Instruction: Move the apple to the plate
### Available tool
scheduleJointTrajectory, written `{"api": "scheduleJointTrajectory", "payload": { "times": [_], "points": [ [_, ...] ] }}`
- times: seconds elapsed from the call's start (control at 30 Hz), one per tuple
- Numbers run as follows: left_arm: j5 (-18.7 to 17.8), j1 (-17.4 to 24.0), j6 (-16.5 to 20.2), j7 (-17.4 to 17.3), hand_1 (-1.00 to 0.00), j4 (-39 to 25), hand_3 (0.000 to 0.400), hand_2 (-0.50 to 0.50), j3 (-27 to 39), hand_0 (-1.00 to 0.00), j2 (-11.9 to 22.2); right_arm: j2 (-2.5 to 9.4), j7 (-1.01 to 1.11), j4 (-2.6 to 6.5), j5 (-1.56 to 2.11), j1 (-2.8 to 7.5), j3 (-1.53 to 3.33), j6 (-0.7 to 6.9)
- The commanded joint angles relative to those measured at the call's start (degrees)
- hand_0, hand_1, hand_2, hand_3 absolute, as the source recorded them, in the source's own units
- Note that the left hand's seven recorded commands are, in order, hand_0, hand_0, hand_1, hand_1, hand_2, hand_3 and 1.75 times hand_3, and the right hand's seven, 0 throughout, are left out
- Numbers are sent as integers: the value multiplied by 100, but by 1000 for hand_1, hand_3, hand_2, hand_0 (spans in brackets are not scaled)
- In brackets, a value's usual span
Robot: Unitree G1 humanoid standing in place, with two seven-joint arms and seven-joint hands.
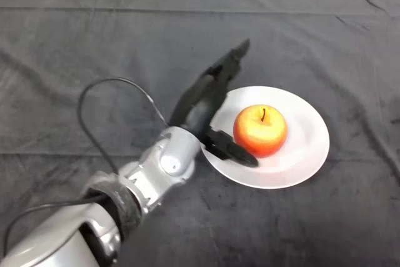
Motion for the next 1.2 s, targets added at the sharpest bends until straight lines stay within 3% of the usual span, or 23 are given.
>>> {"api": "scheduleJointTrajectory", "payload": {
  "times": [0.03, 0.47, 1.2],
  "points": [
    [14, -105, -163, 5, 0, -324, 0, 0, 193, 0, 299, -200, 40, -43, 139, -185, -87, -25],
    [-109, 622, -128, -20, 0, -1597, 0, 0, 1340, 0, 1436, -190, 34, -64, 136, -177, -83, -28],
    [-468, 2110, 244, 45, 0, -3346, 0, 0, 3407, 0, 2642, -164, 12, -123, 133, -155, -75, -30]
  ]
}}
